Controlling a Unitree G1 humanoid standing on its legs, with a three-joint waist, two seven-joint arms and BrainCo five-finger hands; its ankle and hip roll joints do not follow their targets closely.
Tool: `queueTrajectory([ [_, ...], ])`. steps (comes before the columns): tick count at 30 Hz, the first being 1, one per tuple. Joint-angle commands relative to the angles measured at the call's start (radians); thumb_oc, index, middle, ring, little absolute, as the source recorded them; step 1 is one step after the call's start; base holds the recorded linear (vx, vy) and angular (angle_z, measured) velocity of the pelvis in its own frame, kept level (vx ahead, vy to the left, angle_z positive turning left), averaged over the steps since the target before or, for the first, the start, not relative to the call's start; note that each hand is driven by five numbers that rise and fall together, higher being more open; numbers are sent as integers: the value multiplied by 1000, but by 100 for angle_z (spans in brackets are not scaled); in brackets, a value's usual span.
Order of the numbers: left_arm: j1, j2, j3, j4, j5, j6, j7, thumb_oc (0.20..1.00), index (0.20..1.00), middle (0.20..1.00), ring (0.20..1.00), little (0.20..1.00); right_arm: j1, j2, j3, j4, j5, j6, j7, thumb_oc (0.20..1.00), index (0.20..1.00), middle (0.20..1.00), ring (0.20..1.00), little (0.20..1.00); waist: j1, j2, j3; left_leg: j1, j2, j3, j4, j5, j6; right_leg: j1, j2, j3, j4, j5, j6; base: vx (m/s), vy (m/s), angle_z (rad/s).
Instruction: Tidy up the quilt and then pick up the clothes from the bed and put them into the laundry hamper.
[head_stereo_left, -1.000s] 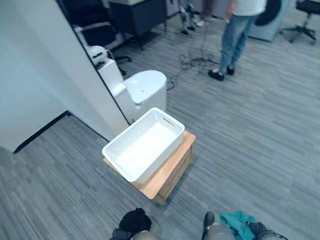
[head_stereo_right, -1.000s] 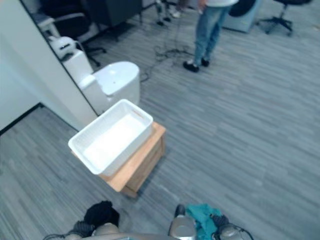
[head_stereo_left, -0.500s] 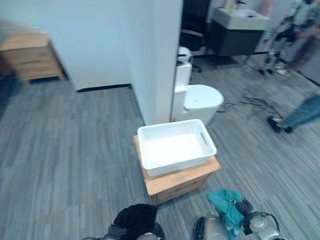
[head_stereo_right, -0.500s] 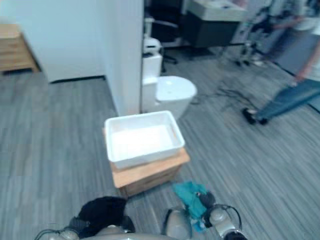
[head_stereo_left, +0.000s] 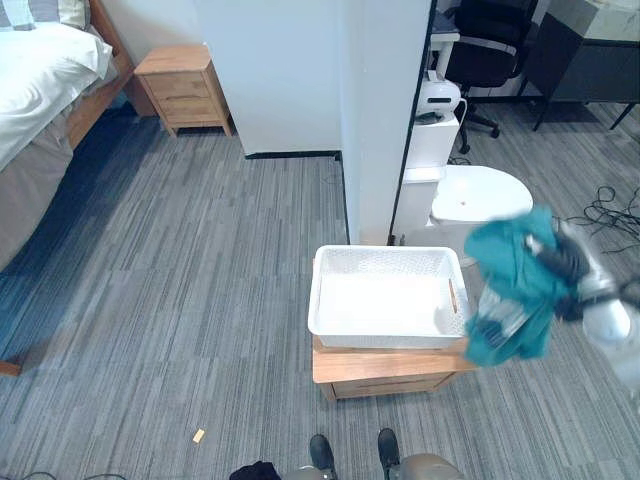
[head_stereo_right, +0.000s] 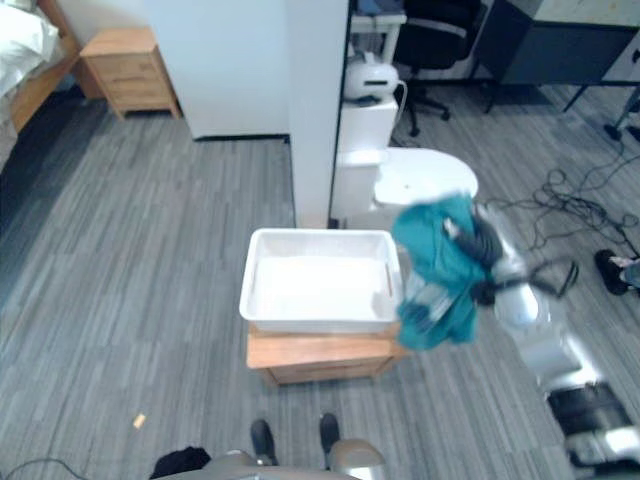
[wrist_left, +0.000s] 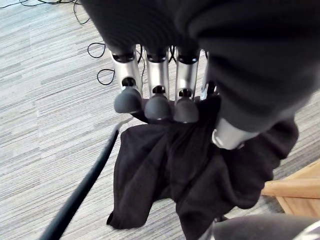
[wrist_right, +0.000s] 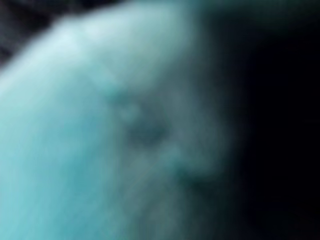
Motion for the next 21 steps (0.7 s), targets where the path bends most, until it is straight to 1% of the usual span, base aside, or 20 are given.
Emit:
queueTrajectory([
  [1, -83, 30, -23, 13, -3, -37, 17, 200, 200, 200, 200, 200, -159, -22, 71, -29, 56, -76, -4, 200, 200, 200, 200, 200, 45, -24, 17, 47, 31, 11, 1, -100, -82, -3, -69, -51, 15, -114, 87, 43, -96, 1],
  [2, -85, 27, -24, 6, -13, -41, 18, 200, 200, 200, 200, 200, -202, -27, 106, -13, 66, -78, -1, 200, 200, 200, 200, 200, 44, -21, 19, 45, 33, 8, 1, -97, -86, -3, -68, -58, 12, -113, 86, 18, -58, 3],
  [3, -85, 27, -24, 6, -13, -41, 18, 200, 200, 200, 200, 200, -203, -27, 106, -13, 66, -78, -1, 200, 200, 200, 200, 200, 44, -21, 19, 45, 33, 8, 1, -97, -86, -3, -68, -58, 12, -113, 86, 24, -85, 4],
  [4, -94, 28, -30, -24, -54, -56, 28, 200, 200, 200, 200, 200, -257, -36, 151, 5, 67, -74, 6, 200, 200, 200, 200, 200, 59, -16, 25, 36, 37, 3, 1, -91, -93, -8, -68, -72, 7, -112, 84, 28, -91, 14],
  [5, -98, 25, -23, -47, -89, -65, 28, 200, 200, 200, 200, 200, -296, -35, 185, 30, 67, -73, 1, 200, 200, 200, 200, 200, 56, -10, 28, 30, 39, -2, 1, -88, -97, -11, -67, -82, 5, -112, 82, 28, -91, 16],
  [6, -98, 24, -22, -47, -89, -65, 28, 200, 200, 200, 200, 200, -297, -35, 186, 31, 68, -74, 1, 200, 200, 200, 200, 200, 55, -10, 28, 30, 39, -3, 1, -88, -97, -12, -67, -82, 5, -113, 82, 1, -91, 19],
  [7, -118, 23, -20, -141, -166, -98, 34, 200, 200, 200, 200, 200, -329, -27, 226, 87, 57, -64, -6, 200, 200, 200, 200, 200, 63, 2, 40, 13, 41, -12, 1, -78, -104, -20, -68, -97, 2, -112, 80, -28, -74, 16],
  [8, -126, 28, -31, -204, -186, -116, 40, 200, 200, 200, 200, 200, -337, -22, 237, 118, 51, -57, -11, 200, 200, 200, 200, 200, 67, 10, 46, 2, 42, -16, 1, -73, -107, -26, -70, -103, 0, -110, 80, -12, -95, 34],
  [9, -127, 48, -43, -332, -225, -143, 51, 200, 200, 200, 200, 200, -344, -8, 256, 189, 36, -45, -24, 200, 200, 200, 200, 200, 71, 25, 48, -11, 45, -21, 1, -67, -111, -35, -72, -120, -1, -115, 79, -2, -34, 38],
  [10, -125, 48, -42, -335, -225, -142, 51, 200, 200, 200, 200, 200, -346, -8, 258, 192, 36, -46, -25, 200, 200, 200, 200, 200, 70, 25, 47, -12, 45, -22, 1, -67, -112, -35, -72, -120, -1, -115, 79, 25, -38, 36],
  [12, -118, 75, -45, -477, -269, -169, 47, 200, 200, 200, 200, 200, -324, 8, 255, 272, 30, -29, -30, 200, 200, 200, 200, 200, 76, 39, 51, -15, 47, -27, 1, -64, -114, -33, -72, -132, -1, -119, 77, 25, -27, 24],
  [13, -116, 76, -44, -480, -270, -167, 47, 200, 200, 200, 200, 200, -324, 9, 256, 273, 30, -29, -31, 200, 200, 200, 200, 200, 76, 38, 51, -14, 47, -27, 1, -64, -114, -33, -72, -132, -1, -120, 77, 55, -41, 16],
  [14, -96, 129, -33, -679, -308, -197, 26, 200, 200, 200, 200, 200, -269, 46, 223, 371, 31, -7, -44, 200, 200, 200, 200, 200, 82, 58, 55, -13, 49, -33, 1, -58, -120, -18, -73, -149, -1, -127, 72, 57, -39, 4],
  [15, -87, 145, -20, -741, -322, -205, 18, 200, 200, 200, 200, 200, -251, 60, 211, 394, 28, -1, -48, 200, 200, 200, 200, 200, 84, 63, 55, -11, 49, -34, 1, -58, -121, -14, -73, -152, -1, -130, 71, 57, -39, 8],
  [16, -84, 147, -19, -745, -322, -203, 17, 200, 200, 200, 200, 200, -249, 62, 211, 394, 28, -1, -48, 200, 200, 200, 200, 200, 84, 62, 54, -10, 49, -35, 1, -58, -122, -13, -73, -153, -1, -131, 71, 31, -21, 13],
  [17, -79, 160, -4, -803, -341, -214, 11, 200, 200, 200, 200, 200, -227, 77, 197, 421, 29, 8, -53, 200, 200, 200, 200, 200, 85, 68, 54, -8, 49, -36, 1, -58, -122, -9, -74, -155, -1, -133, 70, 26, -22, 18],
  [18, -71, 170, 14, -841, -364, -219, 1, 200, 200, 200, 200, 200, -208, 96, 190, 457, 20, 21, -49, 1000, 1000, 1000, 1000, 1000, 86, 68, 53, -3, 49, -37, 1, -58, -123, -3, -74, -157, -1, -136, 67, 31, -33, 11],
  [20, -74, 200, 50, -944, -398, -241, -6, 200, 200, 200, 200, 200, -197, 114, 194, 514, -2, 43, -37, 1000, 1000, 1000, 1000, 1000, 89, 71, 49, 3, 49, -40, 1, -57, -125, 5, -71, -159, -1, -140, 64, 23, -33, 2],
  [21, -68, 207, 62, -969, -402, -242, -9, 200, 200, 200, 200, 200, -196, 120, 195, 530, -13, 46, -35, 1000, 1000, 1000, 1000, 1000, 88, 70, 49, 7, 50, -40, 1, -58, -125, 9, -71, -159, -1, -142, 63, 21, -21, 4],
])
